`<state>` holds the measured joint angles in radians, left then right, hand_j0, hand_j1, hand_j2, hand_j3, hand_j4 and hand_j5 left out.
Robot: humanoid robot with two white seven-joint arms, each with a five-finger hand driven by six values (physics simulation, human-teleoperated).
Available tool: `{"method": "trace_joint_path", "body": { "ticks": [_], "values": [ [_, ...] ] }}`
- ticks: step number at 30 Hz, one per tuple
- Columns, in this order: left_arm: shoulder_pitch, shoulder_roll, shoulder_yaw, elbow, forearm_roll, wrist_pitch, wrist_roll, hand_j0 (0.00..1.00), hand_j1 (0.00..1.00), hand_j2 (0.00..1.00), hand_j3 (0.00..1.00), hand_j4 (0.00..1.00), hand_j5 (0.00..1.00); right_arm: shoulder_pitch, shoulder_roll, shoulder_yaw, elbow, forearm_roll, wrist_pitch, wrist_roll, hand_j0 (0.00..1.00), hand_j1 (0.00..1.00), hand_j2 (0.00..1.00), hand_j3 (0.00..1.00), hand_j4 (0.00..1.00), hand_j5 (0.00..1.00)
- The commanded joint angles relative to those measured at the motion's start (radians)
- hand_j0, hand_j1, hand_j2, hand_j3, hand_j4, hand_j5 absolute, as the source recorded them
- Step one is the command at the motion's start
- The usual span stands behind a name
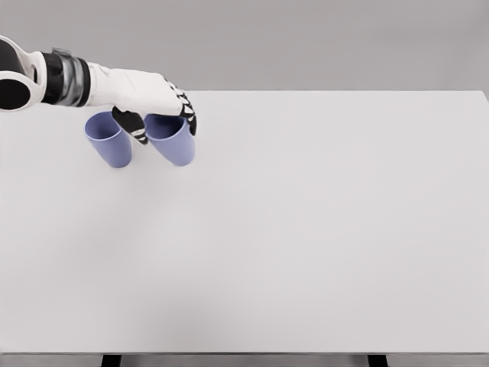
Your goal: Place the right cup on the left cup with left arm
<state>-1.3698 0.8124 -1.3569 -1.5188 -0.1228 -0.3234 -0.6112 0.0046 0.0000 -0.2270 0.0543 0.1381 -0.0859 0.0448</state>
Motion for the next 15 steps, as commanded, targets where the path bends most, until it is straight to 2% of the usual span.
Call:
{"method": "trace_joint_path", "body": {
  "ticks": [1, 5, 15],
  "values": [
    [-0.003, 0.013, 0.001, 0.0, 0.002, 0.001, 0.0, 0.7, 0.7, 0.7, 0.7, 0.7, 0.7, 0.0, 0.0, 0.0, 0.001, 0.0, 0.0, 0.0, 1.0, 1.0, 1.0, 1.0, 1.0, 1.0],
    [-0.006, 0.031, 0.001, 0.0, -0.001, 0.001, 0.0, 0.7, 0.7, 0.7, 0.7, 0.7, 0.7, 0.0, 0.0, 0.0, -0.001, 0.0, 0.0, 0.001, 1.0, 1.0, 1.0, 1.0, 1.0, 1.0],
    [-0.064, 0.068, 0.001, 0.0, 0.002, 0.001, 0.0, 0.7, 0.7, 0.7, 0.7, 0.7, 0.7, 0.0, 0.0, 0.0, -0.001, 0.0, 0.0, 0.0, 1.0, 1.0, 1.0, 1.0, 1.0, 1.0]
  ]
}}
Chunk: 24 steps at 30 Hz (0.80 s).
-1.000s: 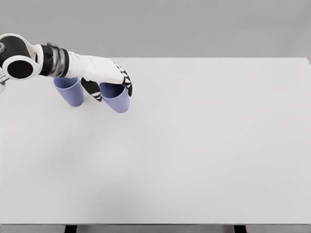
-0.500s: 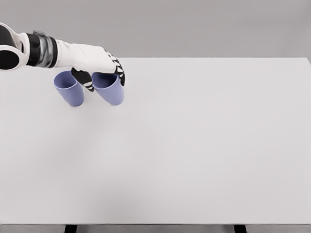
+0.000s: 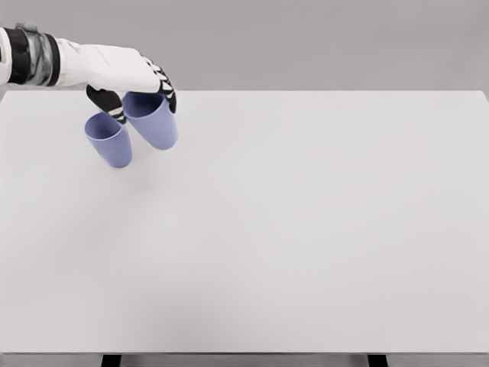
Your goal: Place the right cup on the left cup with left arm
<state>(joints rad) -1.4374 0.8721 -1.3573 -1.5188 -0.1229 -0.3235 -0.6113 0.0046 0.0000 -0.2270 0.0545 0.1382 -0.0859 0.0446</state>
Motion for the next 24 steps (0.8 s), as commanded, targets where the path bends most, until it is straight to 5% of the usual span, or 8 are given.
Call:
{"method": "trace_joint_path", "body": {
  "ticks": [1, 24],
  "values": [
    [0.0, 0.011, 0.001, 0.0, 0.002, 0.001, 0.0, 0.7, 0.7, 0.7, 0.7, 0.7, 0.7, 0.0, 0.0, 0.0, 0.001, 0.0, 0.0, 0.0, 1.0, 1.0, 1.0, 1.0, 1.0, 1.0],
    [-0.046, 0.051, 0.0, 0.014, -0.003, 0.009, 0.0, 0.7, 0.7, 0.7, 0.7, 0.7, 0.7, 0.0, 0.0, 0.0, -0.001, 0.0, 0.0, 0.0, 1.0, 1.0, 1.0, 1.0, 1.0, 1.0]
  ]
}}
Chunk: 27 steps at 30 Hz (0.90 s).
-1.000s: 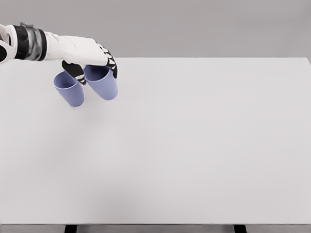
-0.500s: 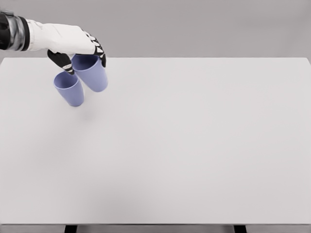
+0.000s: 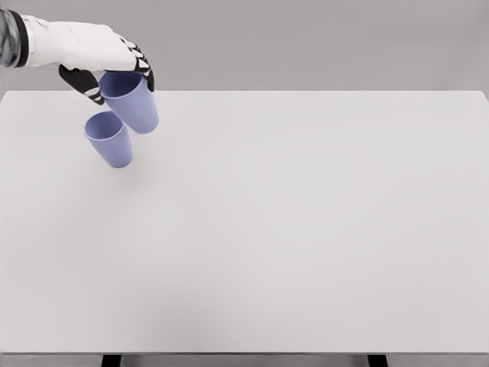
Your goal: Place the right cup on the left cup with left arm
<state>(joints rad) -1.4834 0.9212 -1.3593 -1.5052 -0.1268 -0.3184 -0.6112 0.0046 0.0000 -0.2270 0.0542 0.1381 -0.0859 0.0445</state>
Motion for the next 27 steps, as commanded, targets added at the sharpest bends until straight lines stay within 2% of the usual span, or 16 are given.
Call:
{"method": "trace_joint_path", "body": {
  "ticks": [1, 4, 11, 27],
  "values": [
    [0.0, 0.002, 0.0, 0.002, -0.001, 0.007, 0.0, 0.7, 0.7, 0.7, 0.7, 0.7, 0.7, 0.0, 0.0, 0.0, -0.001, 0.0, 0.0, 0.002, 1.0, 1.0, 1.0, 1.0, 1.0, 1.0],
    [0.002, 0.002, 0.0, 0.048, -0.005, 0.001, 0.0, 0.7, 0.7, 0.7, 0.7, 0.7, 0.7, 0.0, 0.0, 0.0, -0.001, 0.0, 0.0, 0.0, 1.0, 1.0, 1.0, 1.0, 1.0, 1.0],
    [-0.006, 0.008, 0.002, 0.051, -0.008, 0.004, 0.0, 0.7, 0.7, 0.7, 0.7, 0.7, 0.7, 0.0, 0.0, 0.0, 0.001, 0.0, 0.0, 0.002, 1.0, 1.0, 1.0, 1.0, 1.0, 1.0],
    [-0.003, 0.013, 0.0, 0.143, -0.01, 0.002, 0.0, 0.7, 0.7, 0.7, 0.7, 0.7, 0.7, 0.0, 0.0, 0.0, 0.001, 0.0, 0.0, 0.002, 1.0, 1.0, 1.0, 1.0, 1.0, 1.0]
  ]
}}
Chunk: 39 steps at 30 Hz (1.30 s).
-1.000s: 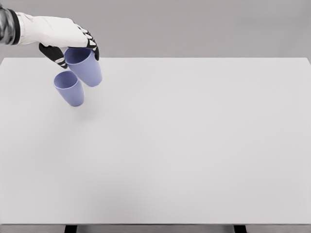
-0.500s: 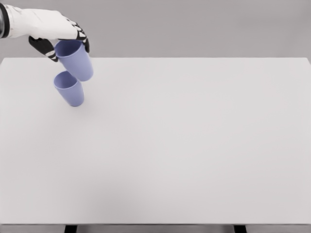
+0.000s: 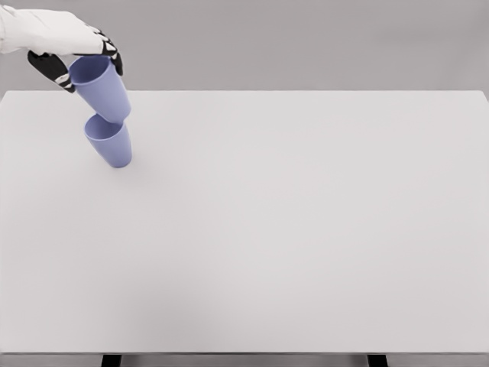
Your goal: Place the right cup on the left cup with left arm
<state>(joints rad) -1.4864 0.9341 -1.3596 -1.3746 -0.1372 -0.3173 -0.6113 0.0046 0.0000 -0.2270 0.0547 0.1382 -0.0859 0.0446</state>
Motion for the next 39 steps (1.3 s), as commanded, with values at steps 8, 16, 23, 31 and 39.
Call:
{"method": "trace_joint_path", "body": {
  "ticks": [8, 16, 23, 31, 39],
  "values": [
    [0.002, 0.002, 0.0, 0.037, 0.001, 0.001, 0.0, 0.7, 0.7, 0.7, 0.7, 0.7, 0.7, 0.0, 0.0, 0.0, 0.001, 0.0, 0.0, 0.001, 1.0, 1.0, 1.0, 1.0, 1.0, 1.0],
    [0.009, 0.0, -0.003, 0.057, 0.001, 0.004, 0.0, 0.7, 0.7, 0.7, 0.7, 0.7, 0.7, 0.0, 0.0, 0.0, -0.001, 0.001, 0.0, 0.0, 1.0, 1.0, 1.0, 1.0, 1.0, 1.0],
    [0.012, 0.006, -0.003, 0.055, 0.001, 0.0, 0.0, 0.7, 0.7, 0.7, 0.7, 0.7, 0.7, 0.0, 0.0, 0.0, 0.001, 0.0, 0.0, 0.0, 1.0, 1.0, 1.0, 1.0, 1.0, 1.0],
    [0.012, 0.032, -0.003, 0.042, 0.002, -0.005, 0.0, 0.7, 0.7, 0.7, 0.7, 0.7, 0.7, 0.0, 0.0, 0.0, -0.001, 0.0, 0.0, 0.0, 1.0, 1.0, 1.0, 1.0, 1.0, 1.0],
    [0.014, 0.032, -0.003, 0.026, 0.004, -0.005, 0.0, 0.7, 0.7, 0.7, 0.7, 0.7, 0.7, 0.0, 0.0, 0.0, -0.001, 0.0, 0.0, 0.0, 1.0, 1.0, 1.0, 1.0, 1.0, 1.0]
  ]
}}
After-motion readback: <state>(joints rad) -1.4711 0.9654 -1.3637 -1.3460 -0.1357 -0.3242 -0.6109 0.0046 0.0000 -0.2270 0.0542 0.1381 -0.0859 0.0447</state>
